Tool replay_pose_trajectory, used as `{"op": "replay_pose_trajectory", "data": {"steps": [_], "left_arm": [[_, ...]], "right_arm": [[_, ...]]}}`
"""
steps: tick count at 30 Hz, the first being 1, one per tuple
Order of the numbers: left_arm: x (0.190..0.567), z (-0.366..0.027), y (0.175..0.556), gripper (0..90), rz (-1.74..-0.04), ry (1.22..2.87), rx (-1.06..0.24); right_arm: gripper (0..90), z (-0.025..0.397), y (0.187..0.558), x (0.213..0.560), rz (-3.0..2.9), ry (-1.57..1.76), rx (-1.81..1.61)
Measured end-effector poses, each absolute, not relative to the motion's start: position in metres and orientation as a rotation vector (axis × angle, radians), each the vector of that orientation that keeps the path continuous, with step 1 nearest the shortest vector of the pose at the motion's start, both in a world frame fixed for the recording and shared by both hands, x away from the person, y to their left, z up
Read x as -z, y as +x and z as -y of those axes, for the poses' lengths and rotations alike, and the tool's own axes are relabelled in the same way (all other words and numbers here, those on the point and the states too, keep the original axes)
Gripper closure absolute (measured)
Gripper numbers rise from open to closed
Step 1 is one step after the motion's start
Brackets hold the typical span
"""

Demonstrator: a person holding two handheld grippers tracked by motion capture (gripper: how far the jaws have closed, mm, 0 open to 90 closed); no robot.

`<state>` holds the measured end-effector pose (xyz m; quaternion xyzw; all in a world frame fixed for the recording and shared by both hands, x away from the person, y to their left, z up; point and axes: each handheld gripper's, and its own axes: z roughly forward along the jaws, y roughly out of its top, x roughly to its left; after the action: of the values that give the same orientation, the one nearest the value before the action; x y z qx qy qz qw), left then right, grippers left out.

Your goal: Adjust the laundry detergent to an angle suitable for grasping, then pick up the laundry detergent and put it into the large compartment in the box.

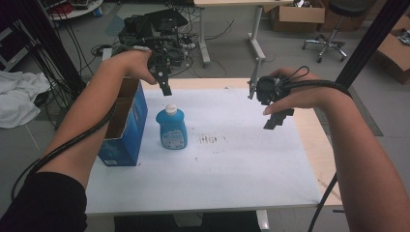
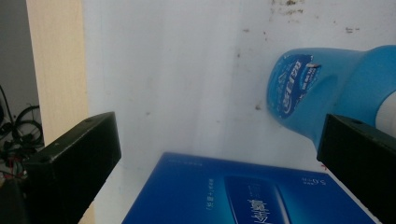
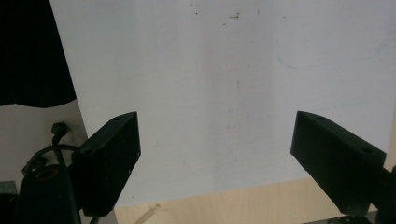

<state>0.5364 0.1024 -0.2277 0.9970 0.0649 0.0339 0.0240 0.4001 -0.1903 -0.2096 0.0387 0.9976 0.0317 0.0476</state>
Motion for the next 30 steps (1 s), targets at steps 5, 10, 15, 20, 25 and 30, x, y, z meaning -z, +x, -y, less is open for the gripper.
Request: {"op": "replay_pose_trajectory", "data": {"steps": [5,10,15,20,25,30], "left_arm": [[0.2253,-0.1027,0.5364,0.1,-0.219,3.087,-0.11],[0.2213,-0.1016,0.5362,0.1,-0.216,3.084,-0.109],[0.221,-0.1023,0.5373,0.1,-0.221,3.087,-0.105],[0.2233,-0.1027,0.5389,0.1,-0.215,3.091,-0.099],[0.2245,-0.1037,0.5407,0.1,-0.218,3.085,-0.095],[0.2246,-0.1026,0.5389,0.1,-0.204,3.081,-0.1]], "right_arm": [[16.1,0.1903,0.3984,0.2102,-3.037,0.117,-0.111],[16.1,0.1914,0.3997,0.2174,-3.044,0.121,-0.116],[16.1,0.1897,0.4012,0.2175,-3.042,0.123,-0.126],[16.1,0.1874,0.4019,0.2165,-3.042,0.123,-0.117],[16.1,0.1869,0.3999,0.2163,-3.037,0.13,-0.107],[16.1,0.1878,0.3999,0.2149,-3.036,0.132,-0.123]]}}
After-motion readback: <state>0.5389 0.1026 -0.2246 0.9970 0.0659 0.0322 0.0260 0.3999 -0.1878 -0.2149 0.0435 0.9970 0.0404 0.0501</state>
